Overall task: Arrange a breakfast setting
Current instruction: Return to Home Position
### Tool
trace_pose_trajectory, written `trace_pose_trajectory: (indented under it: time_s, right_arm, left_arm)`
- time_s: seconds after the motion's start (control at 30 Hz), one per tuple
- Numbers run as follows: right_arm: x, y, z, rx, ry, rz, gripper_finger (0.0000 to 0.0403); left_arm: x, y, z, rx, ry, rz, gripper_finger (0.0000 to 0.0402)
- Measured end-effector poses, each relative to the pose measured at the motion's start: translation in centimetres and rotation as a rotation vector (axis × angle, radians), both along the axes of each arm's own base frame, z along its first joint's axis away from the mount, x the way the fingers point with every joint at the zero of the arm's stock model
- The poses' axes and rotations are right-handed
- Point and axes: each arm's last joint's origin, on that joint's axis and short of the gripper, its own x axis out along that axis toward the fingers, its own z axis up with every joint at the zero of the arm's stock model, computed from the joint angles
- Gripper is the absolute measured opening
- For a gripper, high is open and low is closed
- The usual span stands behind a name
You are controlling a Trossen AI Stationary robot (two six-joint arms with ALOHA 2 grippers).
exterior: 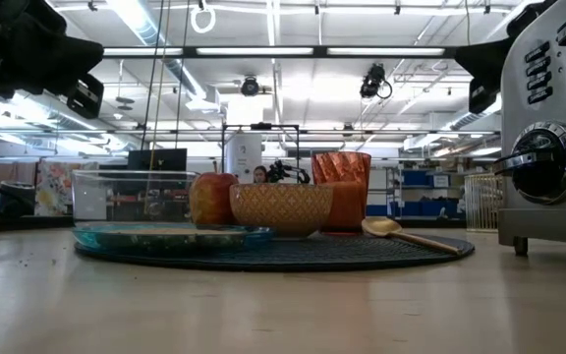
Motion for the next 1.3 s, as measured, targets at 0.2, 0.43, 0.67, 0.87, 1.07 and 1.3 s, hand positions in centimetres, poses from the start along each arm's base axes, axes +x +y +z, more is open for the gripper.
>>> trace_pose_trajectory:
  time_s: [0.2, 0.43, 0.67, 0.87, 1.07, 1.3]
  right_arm:
    - [-0.01, 0.00, 0.03, -0.001, -0.003, 0.000, 0.0016]
    - [-0.01, 0.00, 0.03, -0.001, -0.003, 0.000, 0.0018]
    - [-0.01, 0.00, 0.03, -0.001, -0.003, 0.000, 0.0016]
    - [-0.01, 0.00, 0.02, -0.001, -0.003, 0.000, 0.0018]
    - [-0.01, 0.00, 0.02, -0.001, -0.003, 0.000, 0.0017]
    - [-0.01, 0.00, 0.02, -0.001, -0.003, 0.000, 0.0016]
  left_arm:
    - [0.02, 0.20, 0.00, 0.000, 0.000, 0.019, 0.0027]
    - [0.04, 0.44, 0.06, -0.002, -0.005, 0.058, 0.0027]
    - [0.04, 0.44, 0.06, -0.002, -0.005, 0.058, 0.0027]
    - [0.04, 0.44, 0.06, -0.002, -0.005, 0.059, 0.0027]
    - [0.04, 0.44, 0.06, -0.002, -0.006, 0.059, 0.0027]
    - [0.04, 0.44, 0.06, -0.002, -0.006, 0.059, 0.0027]
